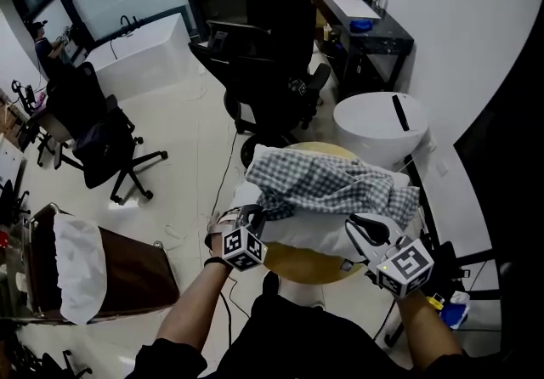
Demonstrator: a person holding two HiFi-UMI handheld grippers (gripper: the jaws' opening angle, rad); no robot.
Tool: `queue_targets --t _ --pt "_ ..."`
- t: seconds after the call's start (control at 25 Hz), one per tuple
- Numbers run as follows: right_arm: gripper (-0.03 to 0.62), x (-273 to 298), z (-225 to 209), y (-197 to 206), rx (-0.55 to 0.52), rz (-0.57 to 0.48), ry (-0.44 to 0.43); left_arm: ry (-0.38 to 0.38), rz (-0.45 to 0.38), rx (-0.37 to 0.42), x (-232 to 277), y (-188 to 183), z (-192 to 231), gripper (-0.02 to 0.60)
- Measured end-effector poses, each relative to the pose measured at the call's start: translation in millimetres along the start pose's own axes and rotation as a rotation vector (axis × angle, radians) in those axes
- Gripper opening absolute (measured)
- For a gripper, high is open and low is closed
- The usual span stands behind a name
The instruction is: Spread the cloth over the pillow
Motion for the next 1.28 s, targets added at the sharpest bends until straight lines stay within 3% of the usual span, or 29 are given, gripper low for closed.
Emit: queue_targets --t 0.16,0.44,0.56,0.68,0.8,1.04,1.28 --pt "0.060 28.7 3.6 19.9 -0.051 0.066 -0.033 -0.050 -0.037 0.039 -28.6 -11.6 19.8 0.000" --pt "0.132 89.5 20.5 78.3 -0.332 0.293 -0.148 -0.120 -0.076 0.088 -73.3 -26.7 49.1 0.000" --pt "0.140 111.2 15.4 98.0 -0.448 0.371 -0.135 -0.128 -0.090 0.101 -81.3 -32.7 54.1 0.000" --pt "0.123 121.7 5.8 110.5 -0.477 0.416 -0.096 -0.124 -0.095 0.119 -85.8 -33.1 56.1 0.000" --pt "0.011 120.2 -4.6 96.1 -0.470 0.371 -0.043 -0.125 -0.086 0.137 -90.3 -25.9 60.4 0.000" --pt "0.009 101.2 -31.8 39.7 -0.426 0.229 0.067 -0.097 -0.046 0.200 -93.3 3.2 65.9 0.000" --pt "0.009 73.3 -55.9 -5.1 -0.406 0.153 0.158 -0.030 0.046 0.391 -74.9 36.9 71.3 0.000"
Point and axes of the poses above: the fingertips, and each gripper's own axes: x forward along the fingers, z to its left, y out of its underside, the point moved 2 cm from there along -x, backward along the fingers, and after that the axes turned 9 degrees about -z, right-handed, at the moved point
